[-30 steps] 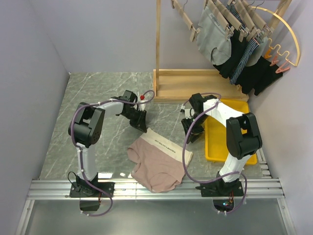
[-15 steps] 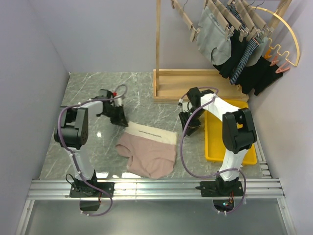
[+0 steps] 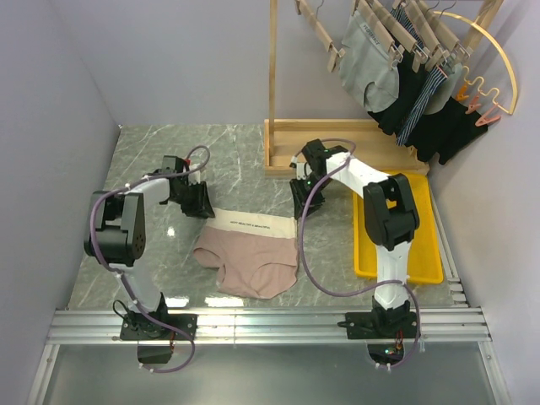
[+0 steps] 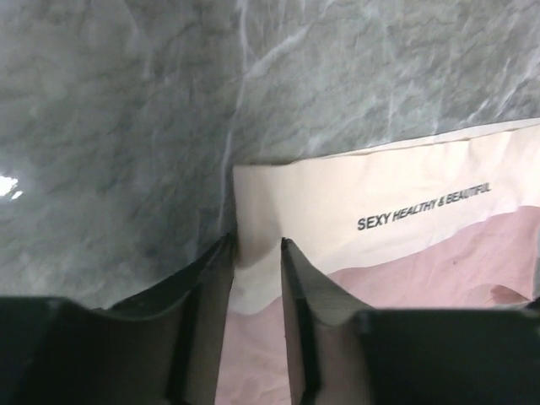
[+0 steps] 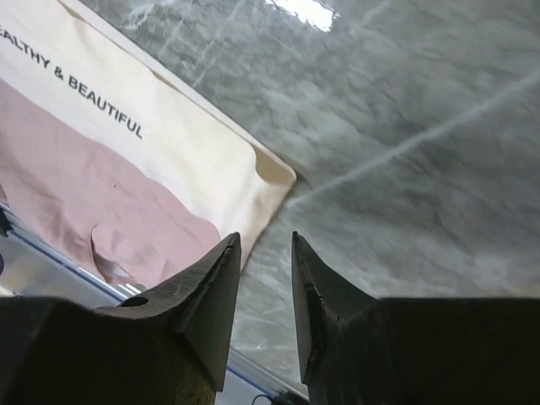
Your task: Clip the underwear to the hanger
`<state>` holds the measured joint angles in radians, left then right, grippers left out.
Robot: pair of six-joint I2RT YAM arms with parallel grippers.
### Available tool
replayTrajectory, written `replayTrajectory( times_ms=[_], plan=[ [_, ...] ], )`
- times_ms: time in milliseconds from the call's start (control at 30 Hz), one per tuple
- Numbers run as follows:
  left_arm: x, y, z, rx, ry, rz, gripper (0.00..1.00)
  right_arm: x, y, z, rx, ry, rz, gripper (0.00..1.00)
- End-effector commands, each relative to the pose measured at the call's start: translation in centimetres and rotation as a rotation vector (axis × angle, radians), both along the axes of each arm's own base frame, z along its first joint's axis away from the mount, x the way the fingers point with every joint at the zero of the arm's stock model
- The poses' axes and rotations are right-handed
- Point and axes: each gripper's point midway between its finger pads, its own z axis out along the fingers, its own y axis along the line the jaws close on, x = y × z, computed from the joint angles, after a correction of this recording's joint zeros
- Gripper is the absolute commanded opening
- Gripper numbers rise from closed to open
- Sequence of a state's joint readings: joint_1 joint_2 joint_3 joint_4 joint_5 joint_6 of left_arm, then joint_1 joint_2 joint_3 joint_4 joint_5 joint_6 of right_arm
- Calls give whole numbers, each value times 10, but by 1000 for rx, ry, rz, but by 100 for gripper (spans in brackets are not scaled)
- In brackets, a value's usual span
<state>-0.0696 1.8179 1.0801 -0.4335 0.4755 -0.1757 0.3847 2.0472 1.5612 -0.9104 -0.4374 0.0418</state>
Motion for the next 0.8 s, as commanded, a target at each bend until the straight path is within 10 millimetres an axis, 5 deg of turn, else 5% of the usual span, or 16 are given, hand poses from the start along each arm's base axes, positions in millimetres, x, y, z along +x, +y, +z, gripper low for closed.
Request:
replayTrajectory(
  times_ms=[0,267,333,433,633,767],
  plan=[
    [-2,15,7,92,-46,14,39,8,9,-3,-2,-9,-14,38],
    [0,26,24,157,-123,-25,47,-9,11,-31,-18,83,-1,38],
    [-4,27,21,165,-120,-28,46,-6,8,-31,-28,70,1,18],
    [-9,29,19,175,-119,-49,44,7,-11,-33,-63,37,-36,0],
    [-24,16,32,203,-243,-257,41,44,-16,-17,-84,-94,-33,0],
    [-53,-13,48,200,-362,-548,43,75,-31,-8,-154,-198,-58,0]
  ],
)
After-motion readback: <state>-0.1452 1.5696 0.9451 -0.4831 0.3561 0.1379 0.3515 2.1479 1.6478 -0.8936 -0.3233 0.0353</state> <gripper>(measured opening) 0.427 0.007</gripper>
